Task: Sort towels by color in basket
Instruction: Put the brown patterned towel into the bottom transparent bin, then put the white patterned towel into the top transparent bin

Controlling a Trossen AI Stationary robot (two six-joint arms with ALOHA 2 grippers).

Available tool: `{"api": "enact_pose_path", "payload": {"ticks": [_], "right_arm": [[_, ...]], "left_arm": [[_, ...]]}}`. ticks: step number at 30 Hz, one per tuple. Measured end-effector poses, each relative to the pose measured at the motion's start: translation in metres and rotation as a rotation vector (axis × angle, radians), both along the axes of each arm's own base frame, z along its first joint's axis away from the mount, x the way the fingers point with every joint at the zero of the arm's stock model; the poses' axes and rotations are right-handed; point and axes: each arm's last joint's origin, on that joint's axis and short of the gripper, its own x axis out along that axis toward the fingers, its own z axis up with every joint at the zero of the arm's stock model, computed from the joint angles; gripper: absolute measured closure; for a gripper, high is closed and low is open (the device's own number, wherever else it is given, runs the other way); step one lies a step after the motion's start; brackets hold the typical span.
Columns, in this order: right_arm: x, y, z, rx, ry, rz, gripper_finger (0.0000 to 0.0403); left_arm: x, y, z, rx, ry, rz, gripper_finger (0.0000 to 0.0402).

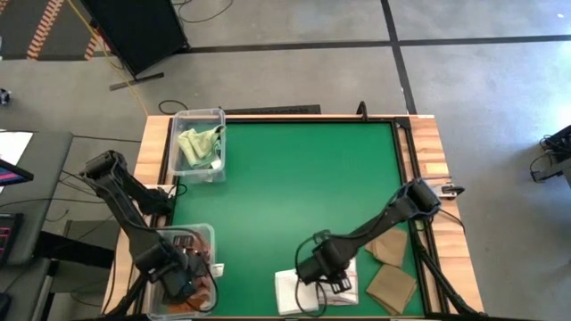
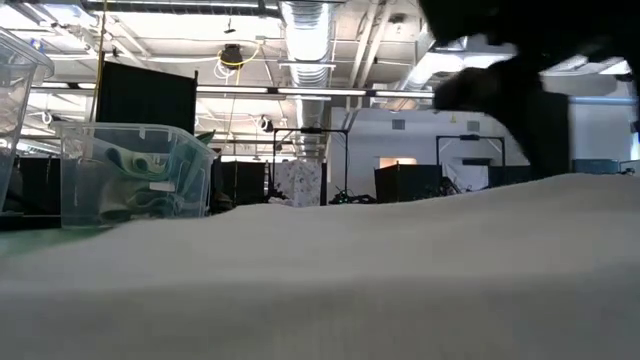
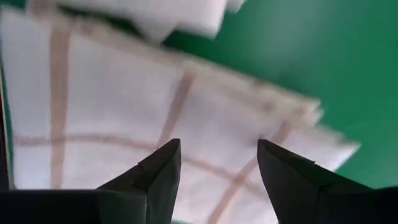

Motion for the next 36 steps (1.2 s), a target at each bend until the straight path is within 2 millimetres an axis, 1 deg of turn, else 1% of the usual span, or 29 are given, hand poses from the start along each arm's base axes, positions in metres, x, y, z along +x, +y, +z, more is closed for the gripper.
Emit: {"api": "enact_pose_path", "payload": {"ticks": [5, 10, 15, 19, 22, 24, 26, 32, 36], "right_arm": [[-0.017, 0.007, -0.01, -0.053, 0.069, -0.035, 0.0163], [-0.031, 0.01, -0.033, -0.098, 0.089, -0.062, 0.0163], [-0.036, 0.006, -0.051, -0.079, 0.066, -0.08, 0.0163], [-0.036, 0.003, -0.059, -0.063, 0.044, -0.088, 0.0168], [-0.035, -0.001, -0.062, -0.053, 0.037, -0.089, 0.0192], [-0.034, -0.002, -0.063, -0.05, 0.032, -0.078, 0.0219], [-0.032, -0.004, -0.063, -0.046, 0.028, -0.063, 0.0252], [-0.029, -0.009, -0.064, -0.039, 0.025, -0.029, 0.0372], [-0.029, -0.01, -0.063, -0.04, 0.031, -0.008, 0.0376]], "left_arm": [[0.0, 0.001, 0.023, 0.01, -0.014, 0.002, 0.0154], [0.0, 0.003, 0.04, 0.041, -0.054, -0.001, 0.0154], [0.001, 0.004, 0.053, 0.058, -0.103, -0.022, 0.0154], [0.002, 0.004, 0.061, 0.056, -0.132, -0.027, 0.0154], [0.0, 0.007, 0.064, 0.072, -0.116, -0.006, 0.0154], [-0.002, 0.009, 0.065, 0.095, -0.095, 0.009, 0.0154], [-0.003, 0.011, 0.065, 0.113, -0.085, 0.018, 0.0154], [-0.003, 0.012, 0.065, 0.138, -0.103, 0.026, 0.0154], [-0.003, 0.013, 0.065, 0.151, -0.121, 0.031, 0.0154]]}}
